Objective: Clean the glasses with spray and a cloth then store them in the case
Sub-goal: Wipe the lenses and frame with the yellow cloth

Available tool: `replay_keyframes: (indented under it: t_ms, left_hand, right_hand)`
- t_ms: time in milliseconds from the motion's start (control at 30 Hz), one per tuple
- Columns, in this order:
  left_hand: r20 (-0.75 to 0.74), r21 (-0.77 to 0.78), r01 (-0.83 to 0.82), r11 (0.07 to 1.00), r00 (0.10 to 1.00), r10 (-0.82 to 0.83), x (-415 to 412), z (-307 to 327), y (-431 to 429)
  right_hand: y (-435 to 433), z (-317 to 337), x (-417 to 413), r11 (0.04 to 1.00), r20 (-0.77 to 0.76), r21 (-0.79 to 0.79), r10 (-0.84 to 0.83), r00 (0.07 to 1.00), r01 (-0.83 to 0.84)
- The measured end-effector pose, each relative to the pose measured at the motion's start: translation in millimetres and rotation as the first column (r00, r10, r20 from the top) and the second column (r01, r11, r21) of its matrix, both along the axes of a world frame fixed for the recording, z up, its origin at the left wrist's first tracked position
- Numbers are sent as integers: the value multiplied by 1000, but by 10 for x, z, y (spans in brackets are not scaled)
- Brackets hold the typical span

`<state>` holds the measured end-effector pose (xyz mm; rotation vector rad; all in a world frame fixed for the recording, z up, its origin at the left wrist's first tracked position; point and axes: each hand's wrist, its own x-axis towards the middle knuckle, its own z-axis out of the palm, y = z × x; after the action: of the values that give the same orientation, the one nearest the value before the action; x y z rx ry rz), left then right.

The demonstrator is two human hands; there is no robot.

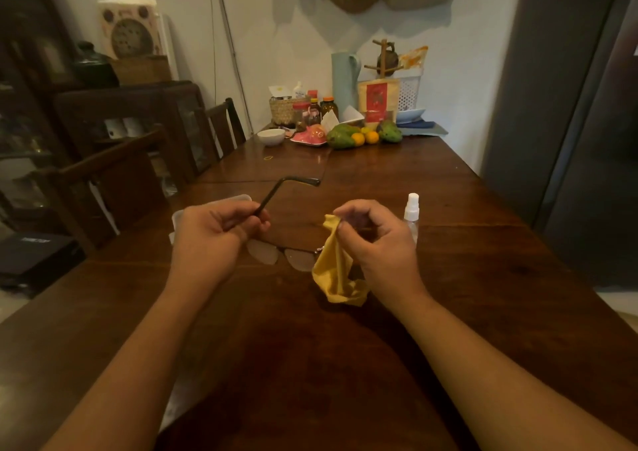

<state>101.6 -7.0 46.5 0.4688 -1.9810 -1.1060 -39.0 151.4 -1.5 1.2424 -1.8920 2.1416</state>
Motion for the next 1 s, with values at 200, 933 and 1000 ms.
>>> replay_keyframes:
  t_ms: [200,933,1000]
  left_hand:
    - [-140,114,57,992,989,-40,-61,-84,24]
    - [-305,213,217,953,941,-146,-110,-184,142]
    - [-303,210,211,955,943,-141,-102,-172,164]
  right_hand:
    - [-52,28,100,1000,-62,-8,-22,998,22]
    - [-14,47,136,829,-795,373,54,604,417]
    - [-33,46,150,794,-785,440,113,609,420]
